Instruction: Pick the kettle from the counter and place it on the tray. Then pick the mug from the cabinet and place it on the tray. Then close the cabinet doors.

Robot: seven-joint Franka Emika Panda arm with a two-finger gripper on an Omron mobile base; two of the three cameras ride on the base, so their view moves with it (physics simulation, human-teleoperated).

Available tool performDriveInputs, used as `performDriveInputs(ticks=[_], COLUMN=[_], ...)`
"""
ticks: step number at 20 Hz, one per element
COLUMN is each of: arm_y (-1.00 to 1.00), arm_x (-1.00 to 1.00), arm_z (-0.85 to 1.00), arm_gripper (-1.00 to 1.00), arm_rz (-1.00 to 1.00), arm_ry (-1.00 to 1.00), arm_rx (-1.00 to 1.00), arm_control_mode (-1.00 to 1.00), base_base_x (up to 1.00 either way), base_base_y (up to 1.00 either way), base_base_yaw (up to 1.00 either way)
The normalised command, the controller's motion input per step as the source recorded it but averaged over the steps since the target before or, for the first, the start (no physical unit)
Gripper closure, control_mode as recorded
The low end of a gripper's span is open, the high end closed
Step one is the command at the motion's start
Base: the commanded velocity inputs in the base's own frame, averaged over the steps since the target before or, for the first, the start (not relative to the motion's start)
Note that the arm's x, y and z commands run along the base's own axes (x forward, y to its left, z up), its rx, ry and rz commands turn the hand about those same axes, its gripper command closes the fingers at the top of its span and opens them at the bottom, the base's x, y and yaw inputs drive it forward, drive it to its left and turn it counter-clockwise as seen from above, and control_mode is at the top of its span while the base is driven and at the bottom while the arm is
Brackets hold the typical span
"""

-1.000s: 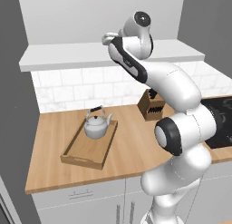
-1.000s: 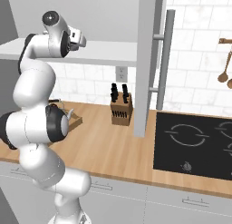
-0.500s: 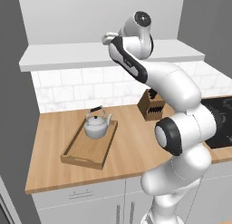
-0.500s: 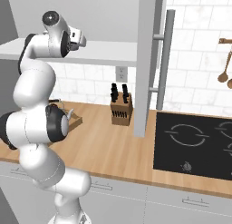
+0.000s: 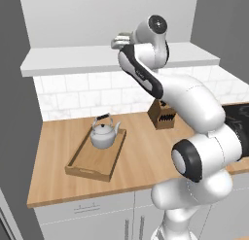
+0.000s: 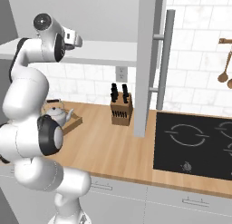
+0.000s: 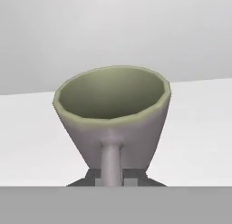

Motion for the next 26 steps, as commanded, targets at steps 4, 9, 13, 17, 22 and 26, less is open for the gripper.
performDriveInputs(ticks=[4, 9, 13, 17, 22, 26], arm_y=[0.0, 0.0, -0.02, -0.05, 0.0, 0.39], arm_x=[-0.72, -0.83, -0.89, -0.86, -0.64, -0.2], arm_z=[0.02, 0.11, 0.0, 0.0, -0.04, -0.38], arm_gripper=[1.0, 1.0, 1.0, 1.0, 1.0, 1.0], arm_rz=[0.0, 0.05, 0.25, 0.36, 0.28, 0.08], arm_ry=[-0.02, 0.01, 0.01, 0.05, 0.04, 0.01], arm_rx=[0.0, -0.05, -0.09, -0.09, -0.03, -0.07], arm_control_mode=[-1.0, -1.0, -1.0, -1.0, -1.0, -1.0], base_base_x=[0.0, 0.0, 0.0, 0.0, 0.0, 0.0], base_base_y=[0.0, 0.0, 0.0, 0.0, 0.0, 0.0], base_base_yaw=[0.0, 0.0, 0.0, 0.0, 0.0, 0.0])
